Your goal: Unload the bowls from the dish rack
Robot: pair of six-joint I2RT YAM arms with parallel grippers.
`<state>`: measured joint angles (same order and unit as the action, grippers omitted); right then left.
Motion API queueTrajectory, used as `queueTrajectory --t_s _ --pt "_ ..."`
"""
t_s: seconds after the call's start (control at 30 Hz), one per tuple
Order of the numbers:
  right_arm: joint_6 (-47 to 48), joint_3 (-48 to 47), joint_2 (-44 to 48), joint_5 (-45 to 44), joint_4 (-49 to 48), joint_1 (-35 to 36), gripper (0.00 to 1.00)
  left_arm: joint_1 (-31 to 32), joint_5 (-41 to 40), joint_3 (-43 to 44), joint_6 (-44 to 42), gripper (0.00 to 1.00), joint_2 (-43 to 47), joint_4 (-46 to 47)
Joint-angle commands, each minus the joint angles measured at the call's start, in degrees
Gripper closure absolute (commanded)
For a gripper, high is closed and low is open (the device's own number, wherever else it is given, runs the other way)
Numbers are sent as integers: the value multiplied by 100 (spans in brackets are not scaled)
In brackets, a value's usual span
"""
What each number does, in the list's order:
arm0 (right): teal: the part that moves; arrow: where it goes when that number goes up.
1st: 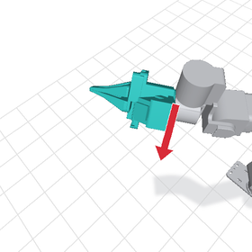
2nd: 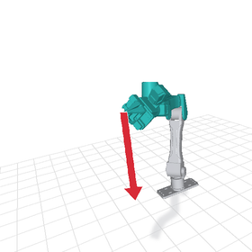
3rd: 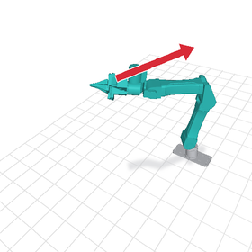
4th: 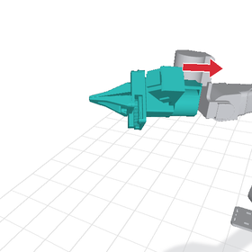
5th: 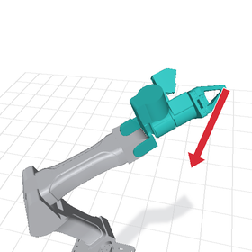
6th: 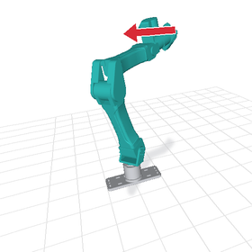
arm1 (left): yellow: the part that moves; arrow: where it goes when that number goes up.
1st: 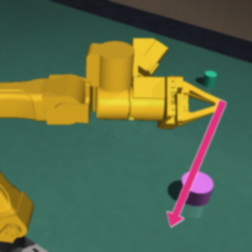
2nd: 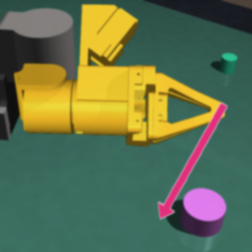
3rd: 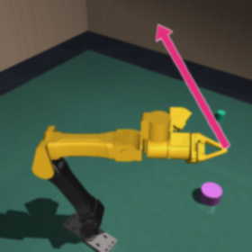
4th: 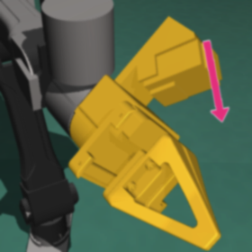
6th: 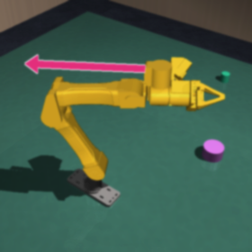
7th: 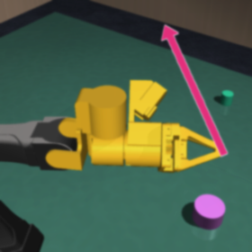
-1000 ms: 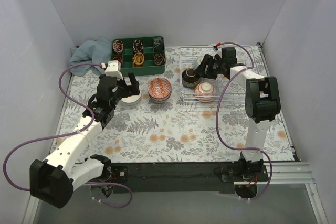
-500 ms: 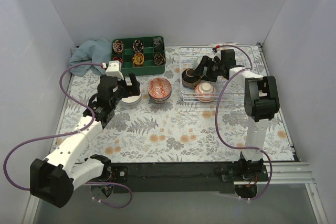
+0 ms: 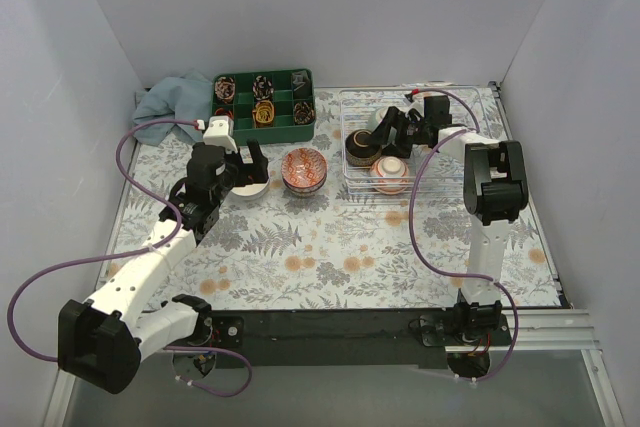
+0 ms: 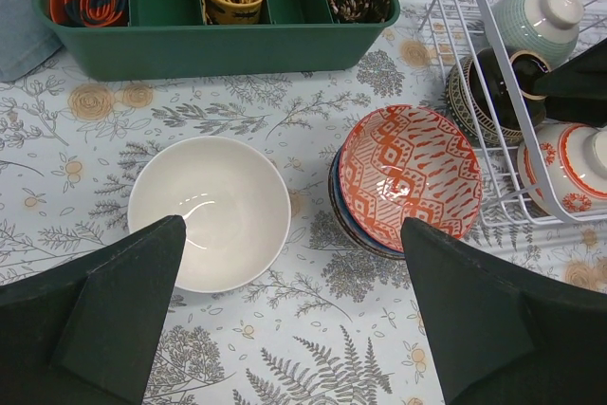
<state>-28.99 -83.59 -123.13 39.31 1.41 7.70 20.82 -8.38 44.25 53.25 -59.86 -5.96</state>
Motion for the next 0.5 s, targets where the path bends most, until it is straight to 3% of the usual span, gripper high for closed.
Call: queueTrajectory --t_s 0.0,0.23,0.47 --pt "342 27 -229 357 220 47 9 -25 65 -57 -96 2 0 33" --pt "26 273 0 762 -448 -50 12 -25 109 -48 -105 2 -35 24" --pt "-124 396 228 1087 -870 -50 32 -25 126 -48 -105 2 -35 33"
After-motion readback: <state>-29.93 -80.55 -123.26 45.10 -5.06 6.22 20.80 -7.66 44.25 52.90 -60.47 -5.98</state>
